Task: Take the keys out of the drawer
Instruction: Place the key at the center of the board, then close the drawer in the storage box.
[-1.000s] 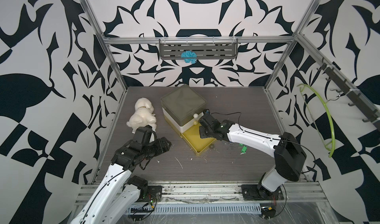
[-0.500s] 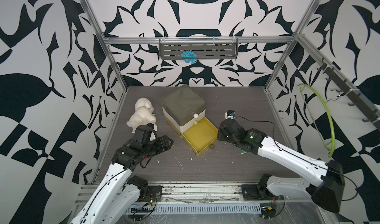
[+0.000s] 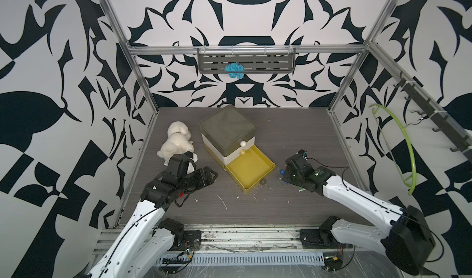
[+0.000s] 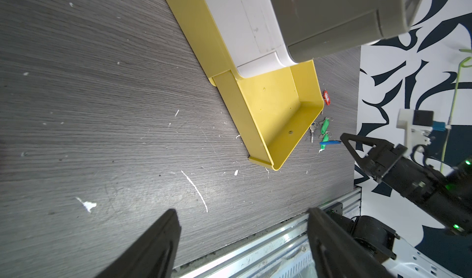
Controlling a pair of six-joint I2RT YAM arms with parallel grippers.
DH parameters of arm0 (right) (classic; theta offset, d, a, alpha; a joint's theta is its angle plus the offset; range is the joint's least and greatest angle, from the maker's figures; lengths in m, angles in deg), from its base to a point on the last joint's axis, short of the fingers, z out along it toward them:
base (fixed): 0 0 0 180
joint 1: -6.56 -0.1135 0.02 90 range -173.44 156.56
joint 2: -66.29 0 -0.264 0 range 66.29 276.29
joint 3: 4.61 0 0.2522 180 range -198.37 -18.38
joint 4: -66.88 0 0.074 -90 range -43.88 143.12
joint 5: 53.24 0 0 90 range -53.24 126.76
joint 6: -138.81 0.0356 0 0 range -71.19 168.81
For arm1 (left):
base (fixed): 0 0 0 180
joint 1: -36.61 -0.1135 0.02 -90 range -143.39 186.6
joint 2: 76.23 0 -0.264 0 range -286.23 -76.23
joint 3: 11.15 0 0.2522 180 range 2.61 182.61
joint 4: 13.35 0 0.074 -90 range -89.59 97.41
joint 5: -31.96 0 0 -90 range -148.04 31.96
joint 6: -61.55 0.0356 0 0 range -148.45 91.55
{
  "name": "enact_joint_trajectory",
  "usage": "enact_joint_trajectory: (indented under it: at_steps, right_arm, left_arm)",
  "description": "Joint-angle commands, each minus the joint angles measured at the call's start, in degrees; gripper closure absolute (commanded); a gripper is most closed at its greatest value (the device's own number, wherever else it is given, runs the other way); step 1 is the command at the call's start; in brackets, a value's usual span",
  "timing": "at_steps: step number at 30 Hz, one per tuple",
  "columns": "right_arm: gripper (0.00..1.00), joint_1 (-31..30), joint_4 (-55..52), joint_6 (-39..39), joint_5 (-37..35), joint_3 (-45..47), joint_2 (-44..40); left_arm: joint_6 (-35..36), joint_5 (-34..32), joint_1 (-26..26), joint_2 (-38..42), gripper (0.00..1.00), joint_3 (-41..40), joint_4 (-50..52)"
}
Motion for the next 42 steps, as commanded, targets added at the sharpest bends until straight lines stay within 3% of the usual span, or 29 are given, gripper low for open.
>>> enact_joint_trajectory:
  at_steps: [1,19,23,29,35,42]
  right_arm:
    - [1.00,1.01,4.18,-0.70,1.65,0.26,2.55]
    - [1.00,6.28,6.20,-4.12,8.89,-0.47,10.81]
    - [0.86,7.09,4.01,-5.99,11.58,-3.30,12.17]
    - [0.65,7.67,1.70,-8.58,11.87,-4.61,10.04]
    - [0.60,8.11,-0.82,-11.84,12.38,-6.42,6.44]
    - [0.60,8.11,-6.31,-8.46,14.98,-6.73,3.03]
  left_arm:
    - [0.32,0.92,0.20,-0.09,0.17,0.97,0.38]
    - [-0.62,-2.38,0.19,-3.54,0.16,5.82,1.26]
    - [-2.92,-3.16,0.20,-5.57,0.16,8.89,1.43]
    - [-0.67,-4.06,0.15,-9.42,0.16,14.37,4.73]
    - [1.42,-6.68,0.03,-10.75,0.16,20.37,6.92]
    - [9.62,-6.22,-1.85,-19.23,0.16,35.72,11.75]
